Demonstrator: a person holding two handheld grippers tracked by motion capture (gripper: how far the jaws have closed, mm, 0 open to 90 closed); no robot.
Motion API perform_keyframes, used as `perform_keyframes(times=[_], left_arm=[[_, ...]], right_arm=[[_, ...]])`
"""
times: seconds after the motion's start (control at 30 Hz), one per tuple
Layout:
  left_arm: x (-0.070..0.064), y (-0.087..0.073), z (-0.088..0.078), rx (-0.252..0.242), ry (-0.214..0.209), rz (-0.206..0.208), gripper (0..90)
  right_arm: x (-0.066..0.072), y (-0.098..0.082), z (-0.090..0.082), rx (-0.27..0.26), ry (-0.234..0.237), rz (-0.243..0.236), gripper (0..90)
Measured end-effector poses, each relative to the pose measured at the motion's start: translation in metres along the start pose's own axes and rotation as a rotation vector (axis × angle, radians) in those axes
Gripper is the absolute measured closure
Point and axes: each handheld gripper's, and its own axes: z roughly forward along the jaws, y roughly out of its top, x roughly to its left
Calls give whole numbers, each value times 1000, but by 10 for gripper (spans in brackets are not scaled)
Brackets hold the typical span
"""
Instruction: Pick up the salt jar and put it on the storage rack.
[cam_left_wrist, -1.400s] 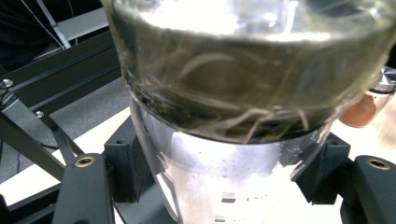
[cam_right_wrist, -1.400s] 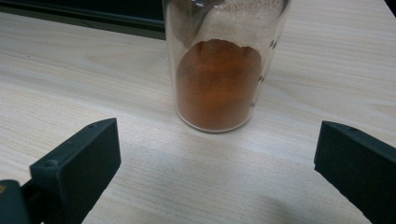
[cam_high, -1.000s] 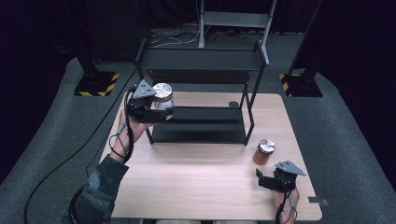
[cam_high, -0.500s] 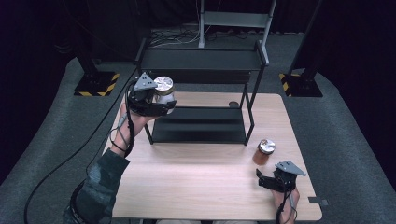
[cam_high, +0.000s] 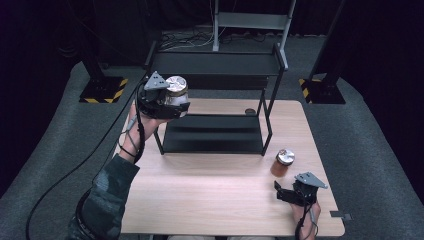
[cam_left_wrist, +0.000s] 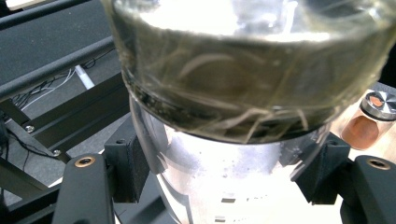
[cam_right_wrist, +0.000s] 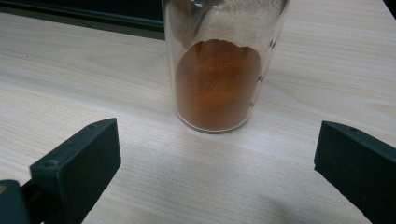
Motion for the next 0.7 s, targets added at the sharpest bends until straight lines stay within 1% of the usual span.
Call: perform_keyframes(times=[0.17, 0.7], left_arm=[[1, 4, 1, 5, 0, 4, 307], [3, 18, -2, 0, -4, 14, 306]], right_arm=[[0, 0, 0, 1, -1, -1, 0], [1, 1, 0, 3, -2, -1, 0]])
